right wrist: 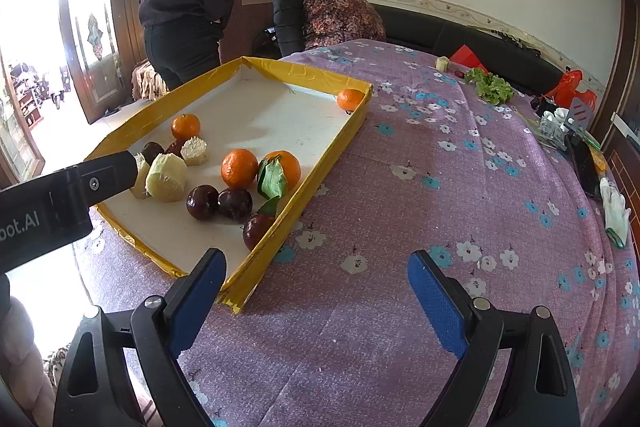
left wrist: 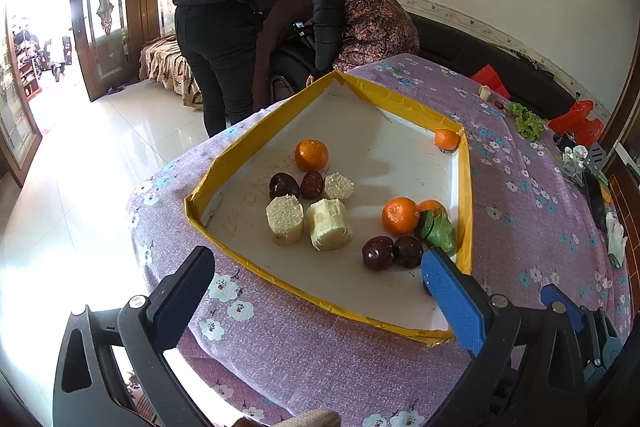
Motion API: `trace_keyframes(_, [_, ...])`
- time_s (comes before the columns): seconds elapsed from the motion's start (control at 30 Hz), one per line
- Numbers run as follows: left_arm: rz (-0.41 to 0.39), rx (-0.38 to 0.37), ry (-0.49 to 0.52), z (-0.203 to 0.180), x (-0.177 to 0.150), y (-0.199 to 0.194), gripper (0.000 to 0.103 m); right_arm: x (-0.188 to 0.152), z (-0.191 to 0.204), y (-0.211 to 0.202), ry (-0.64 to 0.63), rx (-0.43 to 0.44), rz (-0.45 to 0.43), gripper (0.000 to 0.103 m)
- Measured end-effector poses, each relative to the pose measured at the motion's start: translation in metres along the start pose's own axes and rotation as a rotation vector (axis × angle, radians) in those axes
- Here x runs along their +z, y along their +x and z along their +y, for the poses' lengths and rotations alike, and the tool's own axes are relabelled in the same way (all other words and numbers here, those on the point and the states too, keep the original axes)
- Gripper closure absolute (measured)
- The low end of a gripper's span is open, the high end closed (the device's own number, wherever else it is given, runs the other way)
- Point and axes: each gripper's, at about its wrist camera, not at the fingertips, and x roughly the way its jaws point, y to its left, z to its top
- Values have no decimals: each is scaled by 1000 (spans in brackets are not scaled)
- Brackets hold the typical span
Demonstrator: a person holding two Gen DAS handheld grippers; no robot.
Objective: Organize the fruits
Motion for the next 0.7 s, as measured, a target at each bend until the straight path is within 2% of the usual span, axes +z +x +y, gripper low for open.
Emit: trace_keyframes(0.7, [-18,8,-25,11,2,-3,0,4,8,-2,-28,-5,-2,8])
